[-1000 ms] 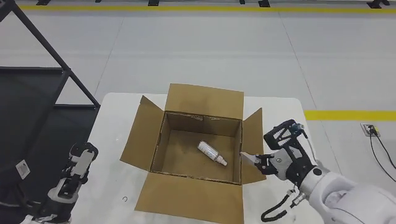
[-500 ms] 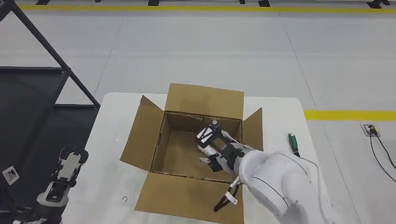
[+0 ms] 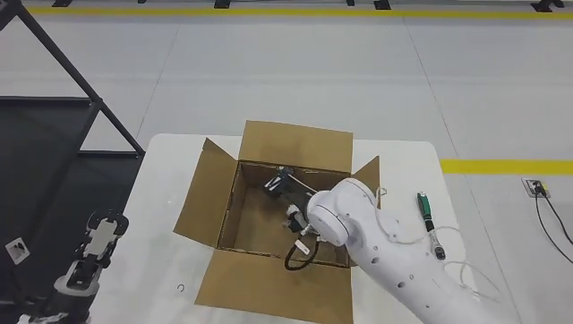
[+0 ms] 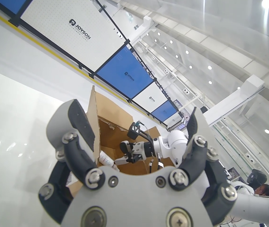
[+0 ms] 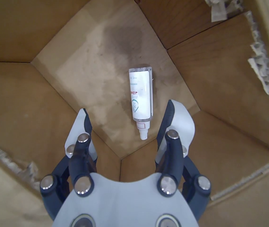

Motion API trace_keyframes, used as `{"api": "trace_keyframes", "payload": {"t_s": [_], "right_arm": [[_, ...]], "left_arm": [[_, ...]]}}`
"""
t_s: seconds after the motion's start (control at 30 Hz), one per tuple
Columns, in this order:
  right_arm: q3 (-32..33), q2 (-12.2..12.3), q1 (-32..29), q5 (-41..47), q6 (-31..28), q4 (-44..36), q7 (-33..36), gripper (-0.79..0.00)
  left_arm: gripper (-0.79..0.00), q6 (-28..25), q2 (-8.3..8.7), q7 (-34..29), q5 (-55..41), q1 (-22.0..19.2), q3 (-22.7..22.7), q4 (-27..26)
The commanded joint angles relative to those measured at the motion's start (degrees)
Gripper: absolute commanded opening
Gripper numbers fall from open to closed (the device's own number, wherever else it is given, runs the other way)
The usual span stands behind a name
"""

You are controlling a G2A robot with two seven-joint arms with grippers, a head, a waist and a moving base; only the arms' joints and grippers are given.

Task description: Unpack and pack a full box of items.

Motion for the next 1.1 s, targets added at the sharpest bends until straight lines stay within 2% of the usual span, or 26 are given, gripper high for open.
{"api": "trace_keyframes", "payload": {"t_s": [0.0,0.2,0.3,0.33,0.47,0.8,0.87,0.9,0.97,1.07], "right_arm": [[-1.1,-0.9,1.4,0.8,-0.3,4.9,-0.8,-0.166],[-3.8,-3.4,4.7,3.1,-0.8,16.1,-2.5,-0.179],[-4.7,-4.6,5.7,3.9,-1.3,20.0,-3.8,-0.203],[-5.0,-4.9,6.0,4.0,-1.2,21.1,-4.2,-0.246],[-5.8,-6.0,6.8,4.4,-1.6,23.8,-5.1,-0.366],[-7.5,-8.3,7.9,4.5,-3.0,28.0,-4.8,-0.434],[-7.5,-8.6,8.1,4.4,-3.1,28.3,-4.8,-0.505],[-7.5,-8.7,8.2,4.4,-3.1,28.4,-4.8,-0.622],[-7.2,-8.8,8.3,4.5,-3.4,28.4,-4.9,-0.779],[-6.2,-8.6,8.3,4.6,-4.1,27.3,-5.0,-0.785]], "left_arm": [[0.0,-0.3,-0.04,-0.2,-0.4,0.3,-0.2,-0.1],[0.0,-0.5,-0.12,-0.7,-1.5,0.7,-0.8,-0.2],[0.0,-0.5,-0.15,-0.9,-1.6,0.7,-1.0,-0.2],[0.0,-0.5,-0.16,-1.1,-1.7,0.7,-0.9,-0.3],[0.0,-0.3,-0.19,-1.3,-1.6,0.5,-1.0,-0.3],[0.0,-0.2,-0.33,-1.4,-1.4,0.4,-1.1,-0.4],[0.0,-0.2,-0.37,-1.3,-1.5,0.5,-1.1,-0.4],[0.0,-0.3,-0.38,-1.3,-1.5,0.5,-1.1,-0.5],[0.0,-0.3,-0.41,-1.4,-1.4,0.6,-1.1,-0.5],[0.0,-0.3,-0.46,-1.4,-1.3,0.7,-1.0,-0.7]]}}
